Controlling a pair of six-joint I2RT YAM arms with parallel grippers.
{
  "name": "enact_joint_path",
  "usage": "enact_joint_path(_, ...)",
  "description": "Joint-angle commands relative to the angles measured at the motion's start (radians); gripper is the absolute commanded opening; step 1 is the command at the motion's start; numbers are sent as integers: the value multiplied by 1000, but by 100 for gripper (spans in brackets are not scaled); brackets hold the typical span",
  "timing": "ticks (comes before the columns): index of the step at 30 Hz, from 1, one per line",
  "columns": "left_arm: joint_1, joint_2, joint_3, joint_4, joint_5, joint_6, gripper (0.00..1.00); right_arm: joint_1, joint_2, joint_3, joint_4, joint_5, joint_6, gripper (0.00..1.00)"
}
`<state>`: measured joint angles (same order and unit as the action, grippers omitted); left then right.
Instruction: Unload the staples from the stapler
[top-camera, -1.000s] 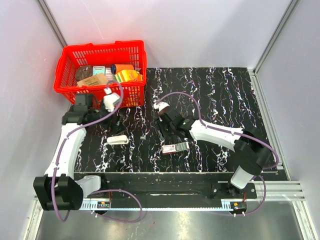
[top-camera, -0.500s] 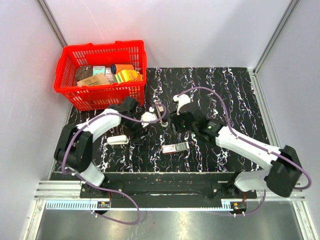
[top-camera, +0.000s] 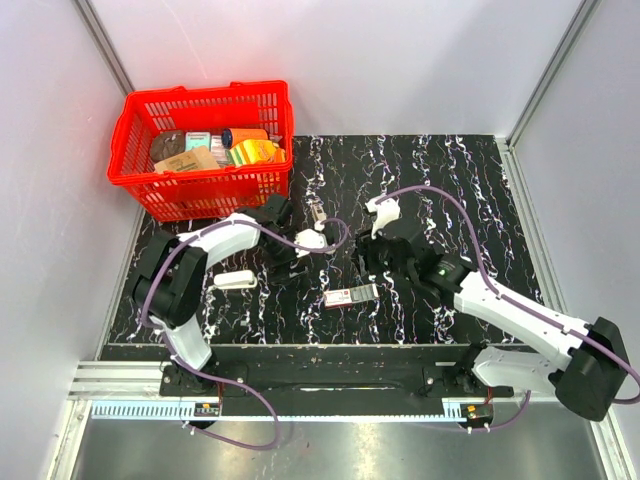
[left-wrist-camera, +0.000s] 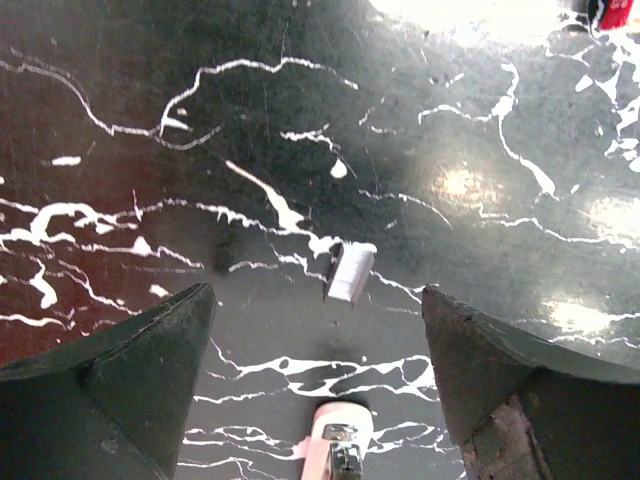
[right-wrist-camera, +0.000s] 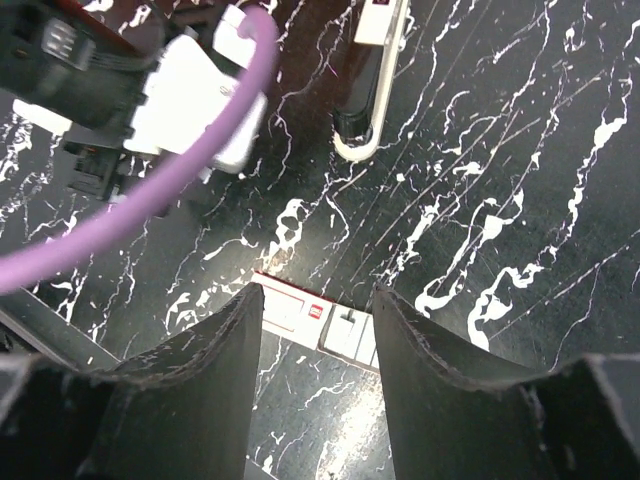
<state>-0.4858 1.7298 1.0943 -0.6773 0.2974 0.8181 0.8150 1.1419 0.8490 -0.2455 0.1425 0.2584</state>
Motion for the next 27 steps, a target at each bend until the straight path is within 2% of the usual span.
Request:
enact_joint_path(1,-33,49,50,36,-35,26,87,-14,-39,-7,55,-21,-8,52)
enact_joint_path(10,-50,76,12,74,-104,23,82,-28,-70,2,38,-24,-16,45)
enact_joint_path(12,-53,68,-11,85,-119,26,78,-33,-71,5,37,-26,-16,43)
enact_joint_path(16,-65,65,-22,82,-141,26,63,-39,-73,10,31,-27,-13,39)
enact_joint_path(22,-73,70,-19,68,-161,16,47,-39,-71,16,18,-12,-15,39)
enact_joint_path(27,-74,71,-8,73,-184,-17,18,-42,-73,33,0,-7,-19,37)
